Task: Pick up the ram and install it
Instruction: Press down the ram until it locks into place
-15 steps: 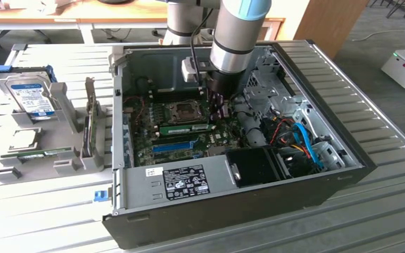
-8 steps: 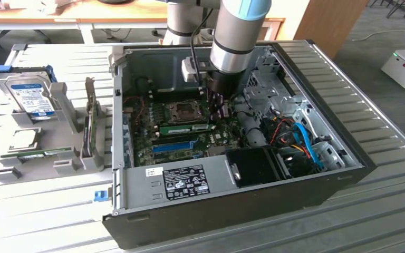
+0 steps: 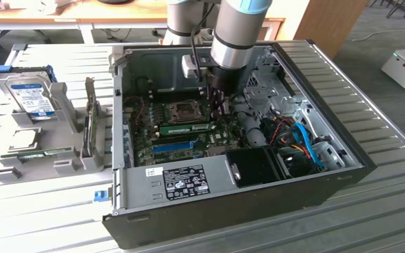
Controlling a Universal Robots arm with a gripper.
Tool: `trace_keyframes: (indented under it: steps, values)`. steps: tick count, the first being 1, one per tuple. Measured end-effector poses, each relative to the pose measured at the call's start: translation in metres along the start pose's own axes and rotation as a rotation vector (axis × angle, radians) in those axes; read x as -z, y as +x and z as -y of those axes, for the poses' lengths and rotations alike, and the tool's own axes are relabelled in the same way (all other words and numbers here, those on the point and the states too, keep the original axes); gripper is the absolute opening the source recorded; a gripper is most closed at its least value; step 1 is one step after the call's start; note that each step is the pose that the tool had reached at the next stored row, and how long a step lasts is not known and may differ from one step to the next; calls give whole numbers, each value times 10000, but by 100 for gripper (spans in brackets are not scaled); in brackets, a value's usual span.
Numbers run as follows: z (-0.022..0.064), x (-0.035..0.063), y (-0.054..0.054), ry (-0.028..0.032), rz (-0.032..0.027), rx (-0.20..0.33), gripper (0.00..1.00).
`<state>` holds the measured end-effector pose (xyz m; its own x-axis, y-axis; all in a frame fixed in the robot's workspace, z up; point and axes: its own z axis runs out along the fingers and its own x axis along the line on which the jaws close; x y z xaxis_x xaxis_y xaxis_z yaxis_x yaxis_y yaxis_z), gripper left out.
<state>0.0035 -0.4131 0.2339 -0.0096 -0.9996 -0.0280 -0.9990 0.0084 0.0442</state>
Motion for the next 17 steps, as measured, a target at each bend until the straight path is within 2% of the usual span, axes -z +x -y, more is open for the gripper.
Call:
trace_keyframes:
  steps: [9, 17]
  values:
    - [-5, 134, -3, -1, -1, 1, 11]
    - [-5, 139, -4, 0, 0, 1, 11]
